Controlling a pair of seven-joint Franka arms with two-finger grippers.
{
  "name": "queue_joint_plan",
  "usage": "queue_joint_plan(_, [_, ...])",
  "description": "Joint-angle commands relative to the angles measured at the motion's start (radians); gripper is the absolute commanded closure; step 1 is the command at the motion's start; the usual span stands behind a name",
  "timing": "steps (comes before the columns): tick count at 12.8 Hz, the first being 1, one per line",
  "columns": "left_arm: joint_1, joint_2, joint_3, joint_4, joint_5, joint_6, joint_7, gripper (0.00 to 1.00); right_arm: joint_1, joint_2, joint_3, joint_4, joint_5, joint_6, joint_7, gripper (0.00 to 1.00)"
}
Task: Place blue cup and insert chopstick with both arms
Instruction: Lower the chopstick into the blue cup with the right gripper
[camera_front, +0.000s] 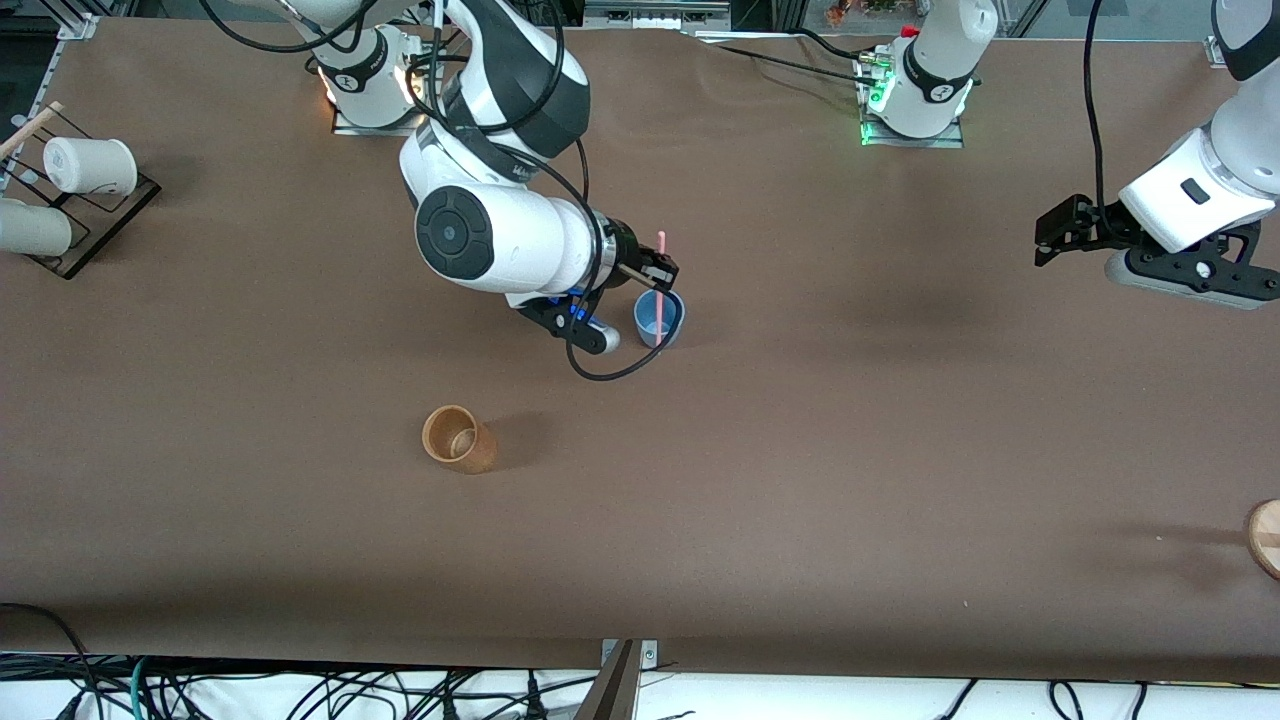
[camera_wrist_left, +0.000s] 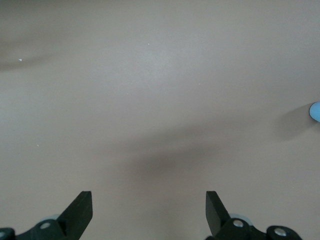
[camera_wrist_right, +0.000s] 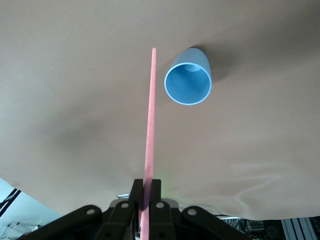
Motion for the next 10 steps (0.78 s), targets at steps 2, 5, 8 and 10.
queue_joint_plan(2, [0.005,0.01,0.0,0.022,-0.02,-0.013,0.003,0.0,0.025,-0.052,-0.01,-0.137,0.053,0.077,0.025,0.98])
queue_joint_plan(5, [0.006,0.01,0.001,0.022,-0.02,-0.019,0.006,0.0,0.025,-0.076,-0.009,-0.161,0.058,0.076,0.04,0.98])
queue_joint_plan(8, [0.003,0.012,0.0,0.024,-0.019,-0.019,0.009,0.0,0.025,-0.092,-0.007,-0.171,0.057,0.071,0.048,0.98])
queue_joint_plan(10, [0.001,0.012,0.0,0.024,-0.017,-0.019,0.004,0.0,0.036,-0.099,-0.004,-0.205,0.055,0.071,0.056,0.98])
